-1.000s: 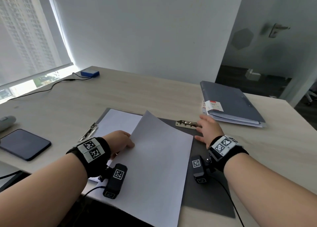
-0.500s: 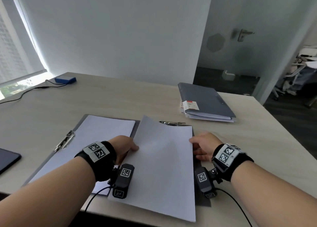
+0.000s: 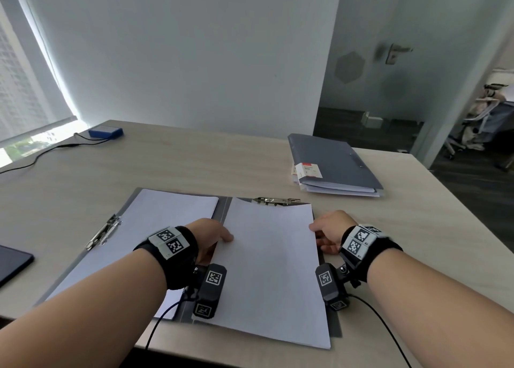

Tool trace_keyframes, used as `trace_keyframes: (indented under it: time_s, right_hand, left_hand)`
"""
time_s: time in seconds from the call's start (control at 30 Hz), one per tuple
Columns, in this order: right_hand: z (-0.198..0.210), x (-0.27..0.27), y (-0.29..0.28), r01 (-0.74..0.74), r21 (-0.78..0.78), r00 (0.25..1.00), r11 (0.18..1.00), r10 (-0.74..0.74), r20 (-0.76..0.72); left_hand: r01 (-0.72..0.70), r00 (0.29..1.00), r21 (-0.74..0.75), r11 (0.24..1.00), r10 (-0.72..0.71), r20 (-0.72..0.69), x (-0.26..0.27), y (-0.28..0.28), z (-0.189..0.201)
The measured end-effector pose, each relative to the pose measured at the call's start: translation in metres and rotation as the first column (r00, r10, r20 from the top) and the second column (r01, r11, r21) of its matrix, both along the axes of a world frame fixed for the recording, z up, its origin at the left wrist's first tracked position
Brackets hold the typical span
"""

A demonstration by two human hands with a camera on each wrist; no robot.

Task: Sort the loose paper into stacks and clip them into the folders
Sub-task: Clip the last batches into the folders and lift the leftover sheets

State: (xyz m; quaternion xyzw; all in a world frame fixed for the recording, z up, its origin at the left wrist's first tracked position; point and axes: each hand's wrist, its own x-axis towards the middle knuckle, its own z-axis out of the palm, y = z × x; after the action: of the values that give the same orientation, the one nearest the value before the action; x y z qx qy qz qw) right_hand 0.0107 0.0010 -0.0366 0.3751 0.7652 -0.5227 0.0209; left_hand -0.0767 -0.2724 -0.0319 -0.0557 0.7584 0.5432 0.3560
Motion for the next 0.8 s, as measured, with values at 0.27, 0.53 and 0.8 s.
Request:
trace_keyframes:
  time_s: [0.27, 0.53, 0.8]
  right_hand:
    - [0.002, -0.004, 0.004, 0.038, -0.088, 0.997, 0.995, -0.044, -0.064]
    - [0.012, -0.016, 0.001, 0.155, -0.057, 0.976, 0.986, -0.161, -0.146]
    - [0.01, -0.04, -0.014, 0.124, -0.285, 0.957, 0.95, -0.19, -0.218]
  left_hand:
    - [0.079, 0.934, -0.224, 0.971, -0.151, -0.323, -0.004, 0.001, 0.022]
    - [0.387, 0.227, -0.76, 0.521, -0.853, -0.469, 0.041, 0.006, 0.037]
    - [0.481, -0.28, -0.874, 0.067, -0.933, -0.226, 0.085, 0.021, 0.029]
